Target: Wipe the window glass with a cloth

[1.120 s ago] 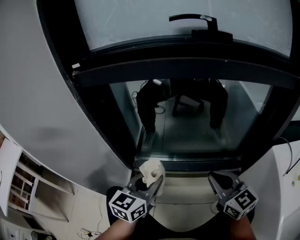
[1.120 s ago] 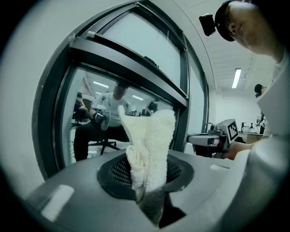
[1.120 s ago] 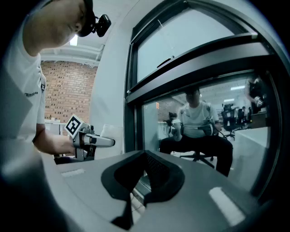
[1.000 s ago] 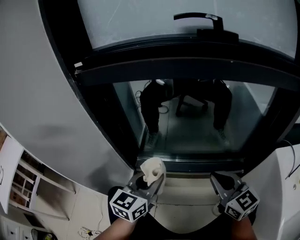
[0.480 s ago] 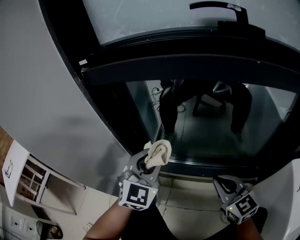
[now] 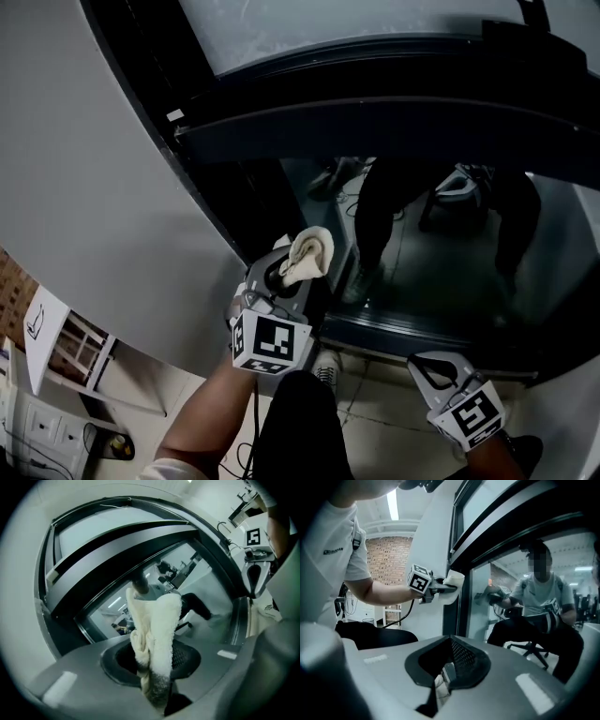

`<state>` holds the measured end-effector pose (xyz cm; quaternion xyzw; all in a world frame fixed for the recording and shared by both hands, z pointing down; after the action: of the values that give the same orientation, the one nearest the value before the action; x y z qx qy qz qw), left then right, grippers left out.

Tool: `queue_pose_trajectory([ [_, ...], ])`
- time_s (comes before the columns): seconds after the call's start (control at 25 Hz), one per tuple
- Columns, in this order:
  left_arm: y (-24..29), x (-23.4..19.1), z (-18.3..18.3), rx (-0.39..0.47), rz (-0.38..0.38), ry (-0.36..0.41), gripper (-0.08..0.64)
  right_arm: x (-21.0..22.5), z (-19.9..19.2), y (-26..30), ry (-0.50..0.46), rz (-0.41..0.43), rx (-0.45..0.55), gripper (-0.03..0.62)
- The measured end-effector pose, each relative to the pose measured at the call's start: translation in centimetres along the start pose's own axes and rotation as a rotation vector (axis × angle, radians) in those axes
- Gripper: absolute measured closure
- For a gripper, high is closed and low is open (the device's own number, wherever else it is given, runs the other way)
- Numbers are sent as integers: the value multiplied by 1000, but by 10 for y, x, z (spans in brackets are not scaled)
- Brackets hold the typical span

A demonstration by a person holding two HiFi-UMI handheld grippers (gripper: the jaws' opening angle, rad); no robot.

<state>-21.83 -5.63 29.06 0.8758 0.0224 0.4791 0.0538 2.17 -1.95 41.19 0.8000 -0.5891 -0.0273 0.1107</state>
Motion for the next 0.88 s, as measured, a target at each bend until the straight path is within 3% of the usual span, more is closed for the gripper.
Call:
queue_pose_trajectory([
  [0.16, 16, -27, -16, -67, 66, 76, 440, 11, 2, 28, 100, 6, 16, 592],
  [0.32, 28, -47, -28, -123, 124, 198, 440, 13, 25, 59, 78, 27, 13, 592],
  [0.48, 35, -69, -24, -145, 183, 230, 440, 12, 42, 78, 84, 91, 29, 592],
  [0.68, 41, -90, -20, -173, 254, 260, 440, 17, 33, 87, 94, 105, 13, 592],
  [0.76, 42, -95, -12, -149, 297, 319, 440, 18, 35, 87, 80, 106, 25, 592],
  [0.88, 41, -96, 5, -116, 351, 468, 440, 16, 38, 87, 84, 119, 53, 592],
])
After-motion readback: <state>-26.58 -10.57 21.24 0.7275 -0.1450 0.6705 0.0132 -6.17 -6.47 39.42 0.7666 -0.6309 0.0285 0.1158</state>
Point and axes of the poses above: the fingertips, and each gripper's own axes: y forward along the fingers, x to its right, z out of its top, the point moved 5 cm from there along -y, backward along the fingers, and after that the axes turned 10 degrees about y, right-handed, at the moved point
